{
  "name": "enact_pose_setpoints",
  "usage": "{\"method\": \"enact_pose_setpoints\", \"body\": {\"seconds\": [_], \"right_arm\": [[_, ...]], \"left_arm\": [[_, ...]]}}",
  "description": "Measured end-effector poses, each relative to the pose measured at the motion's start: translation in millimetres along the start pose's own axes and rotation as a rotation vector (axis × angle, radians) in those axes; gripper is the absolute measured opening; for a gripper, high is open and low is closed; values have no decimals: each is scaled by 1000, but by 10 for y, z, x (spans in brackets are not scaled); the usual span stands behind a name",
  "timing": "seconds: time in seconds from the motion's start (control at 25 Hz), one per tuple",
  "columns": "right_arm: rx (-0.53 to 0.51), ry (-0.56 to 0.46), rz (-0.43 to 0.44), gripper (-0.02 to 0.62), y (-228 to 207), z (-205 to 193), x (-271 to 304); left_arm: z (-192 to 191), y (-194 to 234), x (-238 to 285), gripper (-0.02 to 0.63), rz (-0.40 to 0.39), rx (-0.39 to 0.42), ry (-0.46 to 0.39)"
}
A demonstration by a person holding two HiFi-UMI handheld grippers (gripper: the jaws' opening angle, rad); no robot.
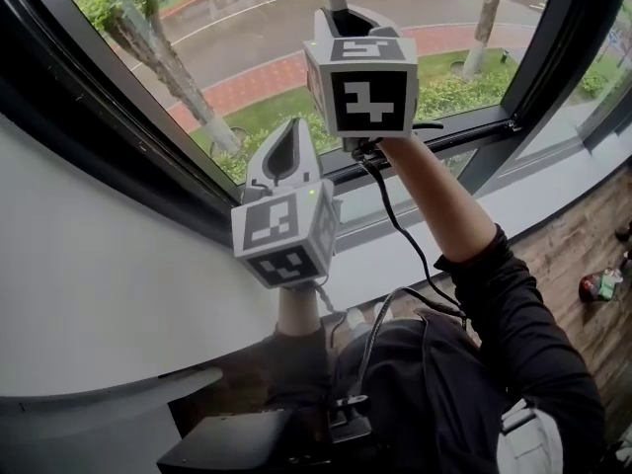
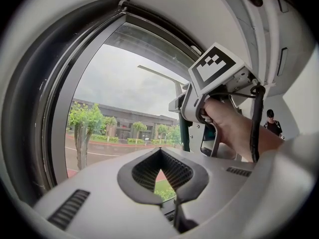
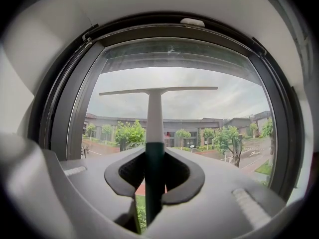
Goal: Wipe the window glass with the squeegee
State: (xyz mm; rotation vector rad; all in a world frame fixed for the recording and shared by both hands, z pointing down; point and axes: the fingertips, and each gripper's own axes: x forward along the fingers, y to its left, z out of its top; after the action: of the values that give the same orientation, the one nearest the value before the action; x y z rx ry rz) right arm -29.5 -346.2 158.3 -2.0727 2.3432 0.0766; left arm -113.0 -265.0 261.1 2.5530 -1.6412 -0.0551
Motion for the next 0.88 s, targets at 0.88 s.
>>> {"method": "enact_pose_setpoints", "body": {"seconds": [0.88], "right_arm": [[13,107,11,66,-35,-701,-39]], "left_arm": [[-564,-75,0,0,-15,-10,116]]}}
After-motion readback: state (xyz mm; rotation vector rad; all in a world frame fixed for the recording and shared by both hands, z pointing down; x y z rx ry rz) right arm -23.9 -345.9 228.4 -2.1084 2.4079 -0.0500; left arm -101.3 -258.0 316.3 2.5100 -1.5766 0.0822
